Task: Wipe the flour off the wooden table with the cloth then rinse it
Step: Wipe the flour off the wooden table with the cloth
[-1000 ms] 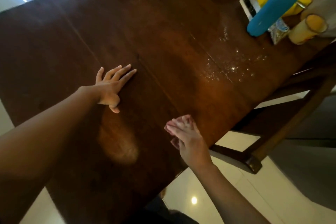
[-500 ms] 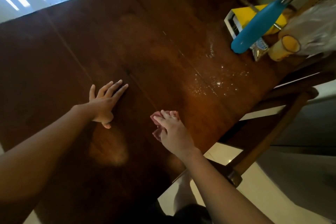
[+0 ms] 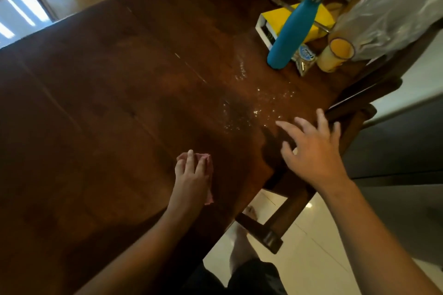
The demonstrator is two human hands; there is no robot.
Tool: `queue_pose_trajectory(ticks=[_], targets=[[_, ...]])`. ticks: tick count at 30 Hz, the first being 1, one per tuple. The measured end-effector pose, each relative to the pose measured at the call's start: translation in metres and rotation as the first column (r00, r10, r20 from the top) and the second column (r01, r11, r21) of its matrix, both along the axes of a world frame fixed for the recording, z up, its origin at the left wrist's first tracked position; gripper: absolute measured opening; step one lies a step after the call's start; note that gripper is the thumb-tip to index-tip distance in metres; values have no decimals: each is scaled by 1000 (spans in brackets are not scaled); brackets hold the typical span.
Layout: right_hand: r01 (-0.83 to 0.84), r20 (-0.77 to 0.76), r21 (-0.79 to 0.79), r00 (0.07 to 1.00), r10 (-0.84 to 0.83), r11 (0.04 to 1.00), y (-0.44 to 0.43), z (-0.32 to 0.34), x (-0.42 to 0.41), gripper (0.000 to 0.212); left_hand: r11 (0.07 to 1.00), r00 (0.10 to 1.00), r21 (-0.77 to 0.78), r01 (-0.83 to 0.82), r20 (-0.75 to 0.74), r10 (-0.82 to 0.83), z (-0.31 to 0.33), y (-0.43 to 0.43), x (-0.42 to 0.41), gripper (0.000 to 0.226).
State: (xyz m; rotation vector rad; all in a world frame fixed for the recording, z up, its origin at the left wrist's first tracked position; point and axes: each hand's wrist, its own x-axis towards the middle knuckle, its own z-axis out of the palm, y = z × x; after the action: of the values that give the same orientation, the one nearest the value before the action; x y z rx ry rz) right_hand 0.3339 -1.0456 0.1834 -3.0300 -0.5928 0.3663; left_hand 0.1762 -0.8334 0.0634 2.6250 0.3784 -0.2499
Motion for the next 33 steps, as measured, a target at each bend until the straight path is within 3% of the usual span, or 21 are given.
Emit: queue_pose_trajectory(ticks=[2,4,5,8,10,14,16,18,20,22,24,27,30,31,33], targets=[[122,8,-16,993,-121,992,-21,-6,-2,50,995,999,-93,30,-32,-34,-10,2,10,69],[226,28,72,973,-229,971,-29,-14,-7,52,996,998,-76,54,-39,-57,-16,9,35,84],[273,47,148,958,-283,951,-29,-18,-8,54,996,997,-40,75,11,-75,-16,11,52,83],[466,5,364,865,-502,807,-24,-21,-10,68,978,995,-202,-59,64,73,-10,15,115,60],[526,-36,424,823,-566,738,-24,-24,-9,81,984,994,-167,-65,81,79,-8,19,147,61],[500,-12,446,833,-553,742,-28,-30,-5,88,989,990,-96,112,101,-103,-9,20,161,59],[479,12,441,842,-539,759,-30,-32,-1,87,962,973,-151,228,61,-221,-8,16,143,55],[465,30,434,849,-528,772,-33,-33,5,87,908,923,-165,384,91,-374,-11,19,119,53],[464,43,424,848,-529,778,-37,-35,14,87,840,842,-84,536,123,-525,-15,30,106,49],[463,69,399,846,-529,792,-38,-35,23,88,789,788,-67,611,146,-598,-17,40,112,43],[464,91,385,841,-533,798,-39,-35,29,88,826,816,-23,564,169,-552,-8,43,132,32],[450,107,415,839,-534,791,-39,-37,28,82,958,950,-28,284,142,-278,-6,42,174,44],[431,115,443,842,-527,786,-40,-39,26,79,998,992,-53,21,122,-14,-13,24,211,49],[426,116,448,844,-524,786,-41,-40,26,78,999,992,-54,9,126,-2,-13,15,218,48],[424,105,467,845,-524,776,-42,-40,26,77,987,980,-63,146,148,-135,-11,-8,217,43]])
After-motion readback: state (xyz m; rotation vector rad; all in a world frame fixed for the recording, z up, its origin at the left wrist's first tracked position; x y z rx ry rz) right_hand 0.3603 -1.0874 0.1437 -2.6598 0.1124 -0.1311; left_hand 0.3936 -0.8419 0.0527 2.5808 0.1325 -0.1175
